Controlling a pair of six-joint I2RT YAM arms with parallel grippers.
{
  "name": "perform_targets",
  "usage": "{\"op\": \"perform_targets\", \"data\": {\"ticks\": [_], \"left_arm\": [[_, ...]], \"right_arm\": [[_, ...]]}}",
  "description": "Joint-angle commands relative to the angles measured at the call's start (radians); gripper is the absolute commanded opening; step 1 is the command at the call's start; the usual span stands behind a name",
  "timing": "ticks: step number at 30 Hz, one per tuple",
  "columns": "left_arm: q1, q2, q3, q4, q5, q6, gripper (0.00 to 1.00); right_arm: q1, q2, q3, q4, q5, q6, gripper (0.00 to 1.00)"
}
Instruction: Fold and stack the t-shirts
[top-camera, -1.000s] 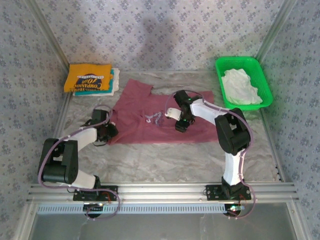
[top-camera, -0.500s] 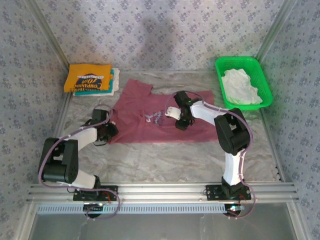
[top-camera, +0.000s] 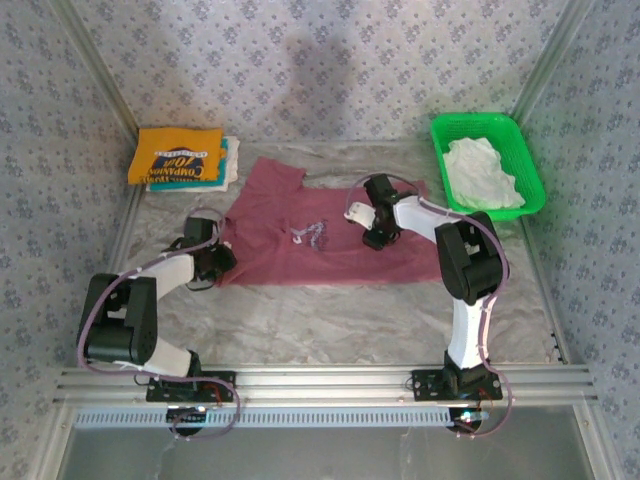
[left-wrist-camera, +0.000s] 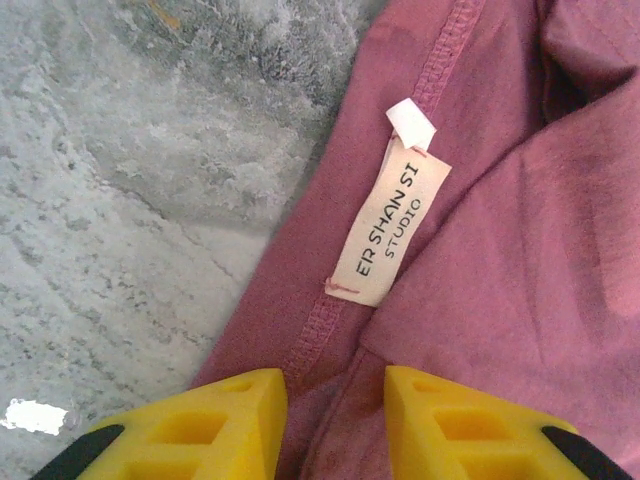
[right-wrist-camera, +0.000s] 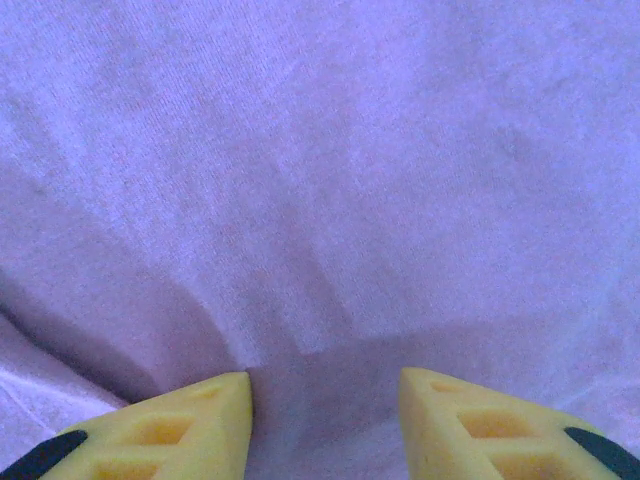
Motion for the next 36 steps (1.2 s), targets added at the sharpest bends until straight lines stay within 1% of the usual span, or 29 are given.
{"op": "perform_targets", "data": {"ticks": [1, 5, 8, 12, 15, 18, 21, 24, 26, 28, 29, 30, 32, 36], "left_arm": [[0.017, 0.026, -0.016, -0.076, -0.018, 0.022, 0.34], [0.03, 0.003, -0.029, -0.082, -0.016, 0.02, 0.34], [0.039, -0.016, -0.045, -0.083, -0.026, 0.017, 0.34], [0.055, -0.027, -0.064, -0.075, -0.026, 0.011, 0.34], [0.065, -0.032, -0.07, -0.075, -0.026, 0.005, 0.34], [0.067, -0.045, -0.075, -0.075, -0.026, -0.001, 0.34], [0.068, -0.062, -0.083, -0.073, -0.033, -0.012, 0.34], [0.072, -0.075, -0.083, -0.084, -0.035, -0.009, 0.34], [0.079, -0.079, -0.086, -0.091, -0.041, -0.003, 0.34], [0.091, -0.085, -0.092, -0.092, -0.042, -0.002, 0.34], [0.1, -0.086, -0.096, -0.092, -0.038, -0.003, 0.34], [0.104, -0.087, -0.098, -0.091, -0.036, -0.005, 0.34], [0.106, -0.094, -0.103, -0.089, -0.039, -0.009, 0.34], [0.107, -0.085, -0.101, -0.082, -0.041, -0.007, 0.34]], "right_arm": [[-0.025, 0.014, 0.006, 0.01, 0.019, 0.025, 0.44], [-0.063, -0.002, 0.008, 0.008, 0.039, 0.053, 0.44], [-0.093, -0.026, -0.001, 0.009, 0.046, 0.076, 0.48], [-0.112, -0.06, -0.027, 0.027, 0.059, 0.109, 0.5], [-0.125, -0.094, -0.038, 0.044, 0.064, 0.163, 0.51], [-0.133, -0.157, -0.03, 0.072, 0.053, 0.292, 0.52], [-0.132, -0.23, -0.025, 0.046, -0.009, 0.566, 0.51], [-0.149, -0.288, -0.072, -0.025, -0.129, 0.766, 0.46], [-0.201, -0.314, -0.117, -0.056, -0.193, 0.878, 0.43], [-0.269, -0.339, -0.204, -0.065, -0.27, 0.944, 0.38], [-0.299, -0.353, -0.241, -0.048, -0.281, 0.968, 0.36], [-0.309, -0.365, -0.27, -0.037, -0.28, 0.98, 0.35], [-0.312, -0.376, -0.297, -0.053, -0.224, 0.98, 0.35], [-0.305, -0.358, -0.303, -0.055, -0.202, 0.963, 0.37]]}}
